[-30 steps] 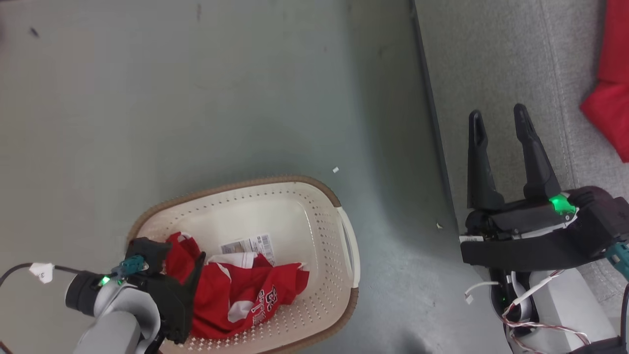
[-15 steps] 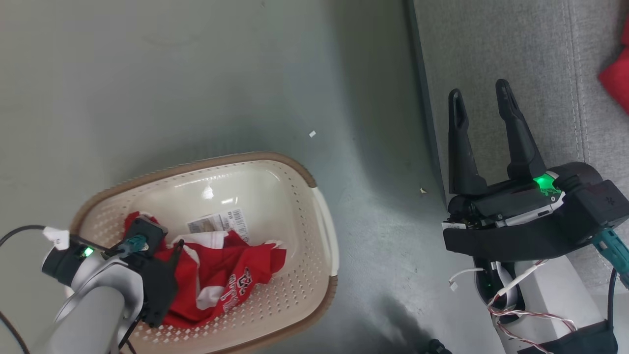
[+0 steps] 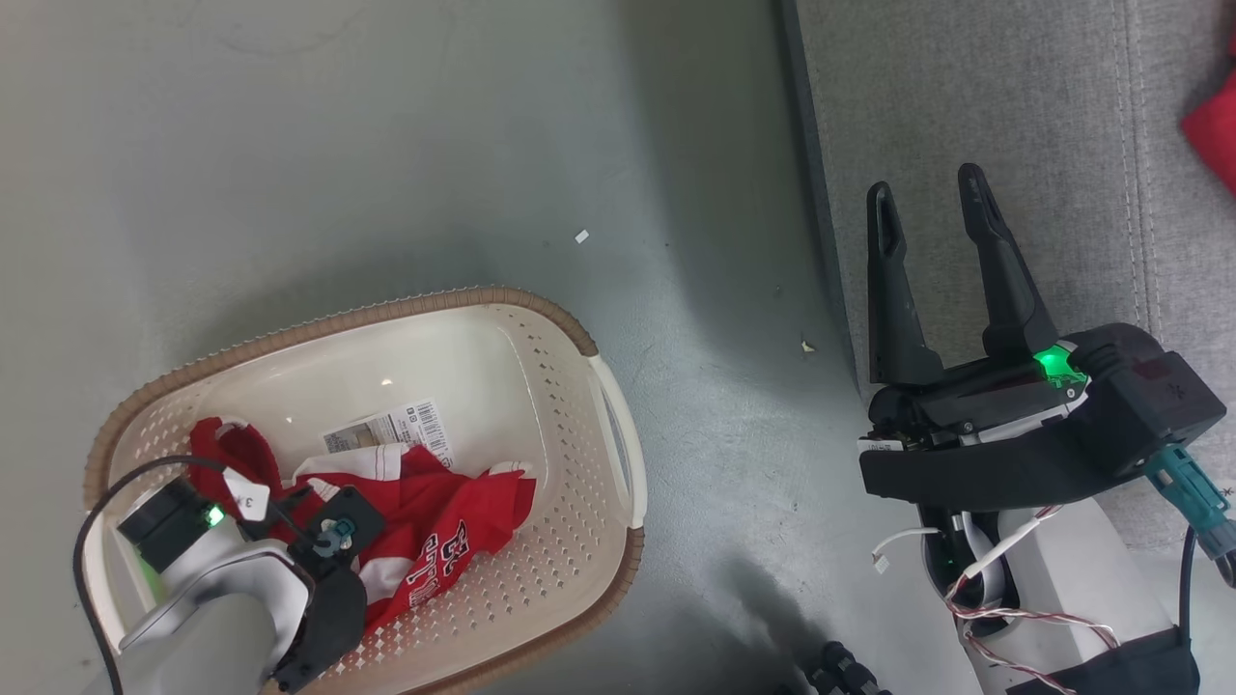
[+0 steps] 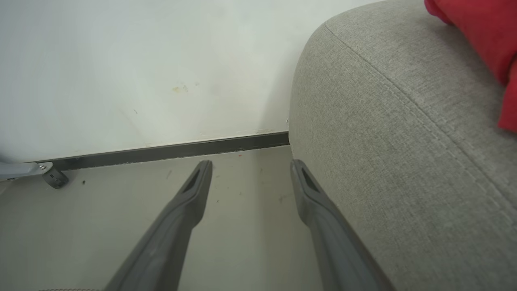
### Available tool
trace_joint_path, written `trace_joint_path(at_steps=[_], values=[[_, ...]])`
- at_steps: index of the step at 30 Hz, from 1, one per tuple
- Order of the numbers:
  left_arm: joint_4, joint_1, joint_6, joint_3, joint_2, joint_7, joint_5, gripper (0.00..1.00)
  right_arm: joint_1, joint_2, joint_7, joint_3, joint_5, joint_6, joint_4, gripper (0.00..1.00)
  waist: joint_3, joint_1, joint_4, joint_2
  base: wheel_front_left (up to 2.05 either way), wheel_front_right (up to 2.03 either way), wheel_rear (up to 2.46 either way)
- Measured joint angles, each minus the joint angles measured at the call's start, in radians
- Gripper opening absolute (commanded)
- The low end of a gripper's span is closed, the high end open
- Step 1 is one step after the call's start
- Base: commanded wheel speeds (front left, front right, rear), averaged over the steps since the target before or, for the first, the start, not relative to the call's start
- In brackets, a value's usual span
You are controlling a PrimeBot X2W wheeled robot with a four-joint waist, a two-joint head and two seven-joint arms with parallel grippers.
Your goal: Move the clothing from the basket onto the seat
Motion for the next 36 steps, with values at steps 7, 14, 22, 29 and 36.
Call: trace_joint_path(at_steps=[7, 14, 22, 29, 36], values=[[0.056, -0.038, 0.017, -0.03, -0.011, 0.032, 0.041, 1.0, -0.001, 0.002, 0.0, 0.001, 0.0, -0.004, 0.002, 1.0, 0.005, 0.0, 0.002, 0.0, 0.0, 0.0, 0.0], [0.108, -0.06, 0.015, -0.072, -0.019, 0.079, 0.074, 1.0, -0.001, 0.003, 0.0, 0.01, 0.0, -0.004, 0.003, 1.0, 0.015, 0.0, 0.001, 0.0, 0.0, 0.0, 0.0], [0.124, -0.086, 0.007, -0.084, -0.027, 0.085, 0.087, 0.0, -0.001, 0.003, 0.0, 0.012, 0.001, -0.004, 0.006, 1.0, 0.028, 0.0, -0.005, 0.0, 0.0, 0.0, 0.0], [0.149, -0.074, 0.006, -0.092, -0.055, 0.052, 0.087, 0.0, -0.008, 0.003, 0.0, 0.011, 0.01, -0.01, 0.024, 1.0, 0.022, 0.0, -0.005, 0.0, 0.0, 0.0, 0.0], [0.143, -0.075, -0.001, -0.086, -0.093, -0.021, 0.064, 0.0, -0.022, 0.004, 0.0, -0.003, 0.01, -0.013, 0.033, 1.0, -0.015, -0.0001, 0.005, 0.0, 0.0, 0.0, 0.0]])
